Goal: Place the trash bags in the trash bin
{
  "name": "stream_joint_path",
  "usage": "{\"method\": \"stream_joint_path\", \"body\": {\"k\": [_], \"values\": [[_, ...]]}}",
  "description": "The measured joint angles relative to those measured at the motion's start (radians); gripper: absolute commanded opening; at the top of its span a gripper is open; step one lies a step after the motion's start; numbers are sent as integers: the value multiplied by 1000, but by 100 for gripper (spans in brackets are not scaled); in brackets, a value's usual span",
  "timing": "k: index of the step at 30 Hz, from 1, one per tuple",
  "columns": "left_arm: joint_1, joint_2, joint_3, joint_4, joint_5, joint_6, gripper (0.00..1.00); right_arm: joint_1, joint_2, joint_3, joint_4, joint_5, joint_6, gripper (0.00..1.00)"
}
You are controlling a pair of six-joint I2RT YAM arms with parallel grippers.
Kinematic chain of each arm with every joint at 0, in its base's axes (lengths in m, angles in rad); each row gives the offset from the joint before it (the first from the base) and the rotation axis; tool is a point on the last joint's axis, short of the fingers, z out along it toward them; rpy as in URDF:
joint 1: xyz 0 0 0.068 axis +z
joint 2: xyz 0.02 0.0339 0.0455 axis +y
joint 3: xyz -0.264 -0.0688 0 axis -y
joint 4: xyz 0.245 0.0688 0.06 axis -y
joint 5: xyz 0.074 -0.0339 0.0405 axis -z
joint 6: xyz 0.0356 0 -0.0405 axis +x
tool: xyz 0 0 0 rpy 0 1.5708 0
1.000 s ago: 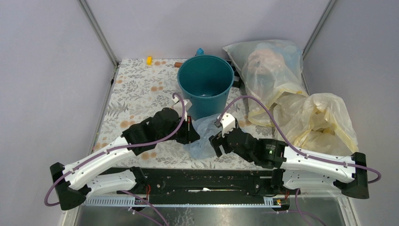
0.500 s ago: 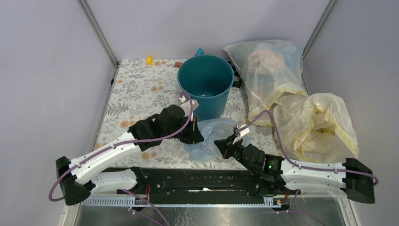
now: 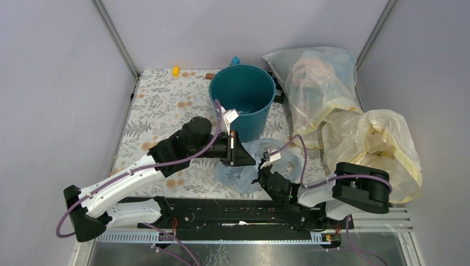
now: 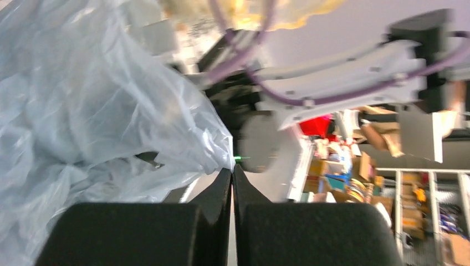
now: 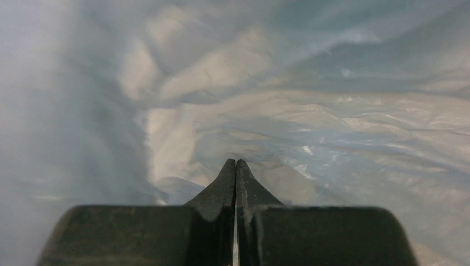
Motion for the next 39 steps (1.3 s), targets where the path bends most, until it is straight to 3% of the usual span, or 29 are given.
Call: {"method": "stream_joint_path", "body": {"k": [6, 12, 19, 25, 28, 34, 39], "values": [[0, -43, 152, 36, 67, -49, 0, -5, 41, -2, -17, 82, 84, 0], [0, -92, 354, 0, 68, -30, 0, -49, 1, -4, -230, 155, 219, 0], [0, -139, 388, -87, 32, 10, 0, -66, -71, -4, -461, 214, 304, 0], [0, -89, 372, -209, -55, 80, 0, -68, -233, 35, -640, 232, 217, 0], [0, -40, 351, -255, -92, 112, 0, -68, -319, 76, -718, 195, 117, 8], [0, 20, 322, -301, -124, 154, 0, -69, -537, 88, -763, -65, -133, 28], [0, 30, 315, -301, -131, 165, 0, -69, -652, 94, -826, -245, -233, 42]]}}
